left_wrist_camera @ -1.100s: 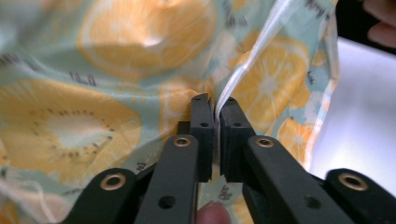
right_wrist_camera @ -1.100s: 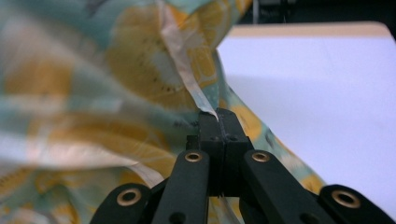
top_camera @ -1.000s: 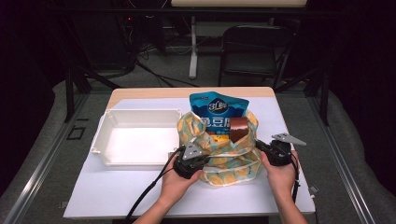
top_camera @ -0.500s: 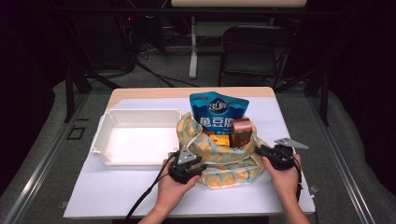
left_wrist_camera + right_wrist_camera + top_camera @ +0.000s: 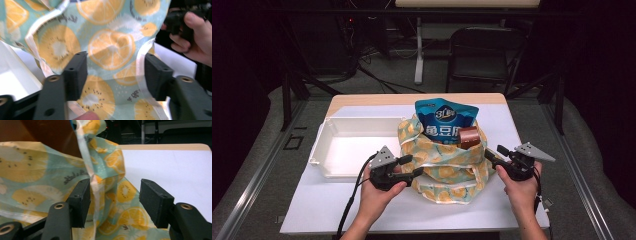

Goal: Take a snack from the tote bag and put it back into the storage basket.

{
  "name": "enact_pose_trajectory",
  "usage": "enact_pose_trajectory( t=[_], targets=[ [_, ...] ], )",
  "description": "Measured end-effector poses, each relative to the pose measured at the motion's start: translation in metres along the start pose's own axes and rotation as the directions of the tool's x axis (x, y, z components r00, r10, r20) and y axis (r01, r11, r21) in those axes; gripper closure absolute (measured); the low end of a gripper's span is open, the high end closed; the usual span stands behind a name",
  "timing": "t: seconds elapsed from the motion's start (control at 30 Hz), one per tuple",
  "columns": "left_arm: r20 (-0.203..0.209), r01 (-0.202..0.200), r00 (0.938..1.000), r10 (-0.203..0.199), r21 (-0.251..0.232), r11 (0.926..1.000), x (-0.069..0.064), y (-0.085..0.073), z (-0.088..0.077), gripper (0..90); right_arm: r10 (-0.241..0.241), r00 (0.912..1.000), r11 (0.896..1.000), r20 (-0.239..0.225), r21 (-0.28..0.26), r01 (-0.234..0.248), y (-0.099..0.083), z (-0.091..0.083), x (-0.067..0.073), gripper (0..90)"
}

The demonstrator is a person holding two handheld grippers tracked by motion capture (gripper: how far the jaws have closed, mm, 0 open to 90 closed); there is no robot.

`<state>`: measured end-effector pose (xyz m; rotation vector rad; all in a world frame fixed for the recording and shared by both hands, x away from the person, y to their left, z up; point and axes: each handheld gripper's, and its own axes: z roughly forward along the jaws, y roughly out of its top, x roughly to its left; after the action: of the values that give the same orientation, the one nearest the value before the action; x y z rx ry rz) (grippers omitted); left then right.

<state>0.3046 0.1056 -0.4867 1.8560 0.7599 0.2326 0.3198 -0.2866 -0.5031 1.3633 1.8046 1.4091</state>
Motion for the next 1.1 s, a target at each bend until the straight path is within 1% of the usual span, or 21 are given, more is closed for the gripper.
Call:
enact_pose_trajectory(
  t=[0.07, 0.1, 0.17, 0.2, 0.27, 0.33, 0.4, 0.43, 0.47, 0.5, 0.53, 0.6, 0.7, 0.77, 0.8, 0.87, 0.9, 0.97, 1.0, 1.07, 1.1],
  targets=[
    [-0.027, -0.01, 0.9996, 0.011, 0.021, 0.9997, -0.001, -0.005, 0.003, 33.4, -0.005, 0.9999, 1.0, -0.012, -0.007, 0.005, 0.0, 0.001, 0.005, 39.8],
    [-0.032, -0.006, 0.9995, 0.007, 0.028, 0.9996, -0.001, -0.009, 0.006, 32.3, -0.008, 0.9999, 1.0, -0.012, -0.002, 0.008, 0.0, 0.0, 0.007, 39.1],
    [-0.037, 0.005, 0.9993, -0.004, 0.037, 0.9993, -0.001, -0.017, 0.011, 31.1, 0.0, 0.9996, 1.0, -0.028, -0.022, -0.001, 0.0, -0.005, 0.015, 36.8],
    [-0.036, 0.012, 0.9993, -0.011, 0.043, 0.999, -0.001, -0.02, 0.012, 30.1, -0.007, 0.9995, 1.0, -0.03, -0.02, 0.006, 0.0, -0.007, 0.019, 34.8],
    [-0.022, 0.014, 0.9997, -0.014, 0.03, 0.9995, -0.004, -0.024, 0.012, 26.2, -0.026, 0.999, 0.999, -0.035, -0.019, 0.026, 0.0, -0.011, 0.027, 31.3],
    [-0.023, 0.012, 0.9997, -0.012, 0.008, 0.9999, -0.006, -0.024, 0.009, 22.1, -0.033, 0.9985, 0.999, -0.044, -0.018, 0.032, 0.001, -0.013, 0.031, 25.7],
    [-0.025, 0.007, 0.9996, -0.008, -0.018, 0.9998, -0.005, -0.02, 0.003, 20.8, -0.027, 0.9992, 0.999, -0.031, -0.02, 0.027, 0.002, -0.013, 0.031, 22.5],
    [-0.042, 0.008, 0.9991, -0.009, -0.026, 0.9996, -0.004, -0.017, 0.0, 20.8, -0.024, 0.9994, 0.999, -0.023, -0.023, 0.024, 0.003, -0.012, 0.03, 21.0],
    [-0.057, 0.015, 0.9982, -0.018, -0.038, 0.9992, -0.002, -0.014, -0.003, 21.3, -0.015, 0.9998, 0.999, -0.014, -0.029, 0.014, 0.003, -0.012, 0.029, 20.1],
    [-0.07, 0.026, 0.9971, -0.028, -0.03, 0.9992, 0.001, -0.011, -0.007, 22.0, -0.013, 0.9998, 0.999, -0.017, -0.035, 0.012, 0.004, -0.012, 0.028, 20.0],
    [-0.086, 0.032, 0.9957, -0.035, -0.036, 0.9989, 0.005, -0.007, -0.009, 22.5, -0.018, 0.9997, 0.999, -0.015, -0.04, 0.018, 0.005, -0.012, 0.026, 20.2],
    [-0.101, 0.044, 0.9936, -0.05, -0.06, 0.9972, 0.012, 0.0, -0.014, 23.7, -0.02, 0.9998, 0.999, 0.004, -0.044, 0.021, 0.007, -0.012, 0.023, 20.7],
    [-0.152, 0.073, 0.9847, -0.085, -0.082, 0.9939, 0.022, 0.013, -0.018, 26.5, -0.012, 0.9994, 0.997, 0.031, -0.071, 0.014, 0.01, -0.012, 0.016, 24.2],
    [-0.164, 0.091, 0.9805, -0.107, -0.103, 0.9905, 0.028, 0.022, -0.016, 27.6, 0.007, 0.9992, 0.996, 0.038, -0.094, -0.003, 0.014, -0.011, 0.011, 27.3],
    [-0.176, 0.097, 0.9777, -0.114, -0.102, 0.9901, 0.03, 0.026, -0.014, 28.2, 0.001, 0.9987, 0.996, 0.051, -0.091, 0.004, 0.015, -0.009, 0.01, 28.3],
    [-0.184, 0.117, 0.9736, -0.135, -0.107, 0.9874, 0.036, 0.033, -0.009, 27.5, -0.004, 0.9986, 0.996, 0.053, -0.091, 0.009, 0.018, -0.005, 0.009, 30.8],
    [-0.18, 0.123, 0.9735, -0.141, -0.109, 0.9864, 0.039, 0.036, -0.006, 27.6, -0.003, 0.9993, 0.996, 0.037, -0.092, 0.006, 0.02, -0.003, 0.008, 31.0],
    [-0.174, 0.144, 0.9713, -0.162, -0.113, 0.9832, 0.044, 0.04, 0.0, 28.8, -0.002, 0.9997, 0.996, 0.025, -0.084, 0.004, 0.021, 0.003, 0.008, 31.1],
    [-0.168, 0.155, 0.971, -0.17, -0.102, 0.9827, 0.047, 0.041, 0.005, 28.7, 0.01, 0.9999, 0.997, 0.011, -0.081, -0.009, 0.021, 0.007, 0.008, 31.2],
    [-0.137, 0.179, 0.9726, -0.188, -0.075, 0.9809, 0.053, 0.042, 0.013, 28.8, 0.024, 0.9996, 0.998, -0.011, -0.052, -0.025, 0.019, 0.014, 0.005, 32.0],
    [-0.13, 0.188, 0.9725, -0.193, -0.047, 0.981, 0.055, 0.041, 0.019, 28.8, 0.035, 0.9992, 0.998, -0.021, -0.047, -0.036, 0.018, 0.016, 0.004, 33.6]
  ],
)
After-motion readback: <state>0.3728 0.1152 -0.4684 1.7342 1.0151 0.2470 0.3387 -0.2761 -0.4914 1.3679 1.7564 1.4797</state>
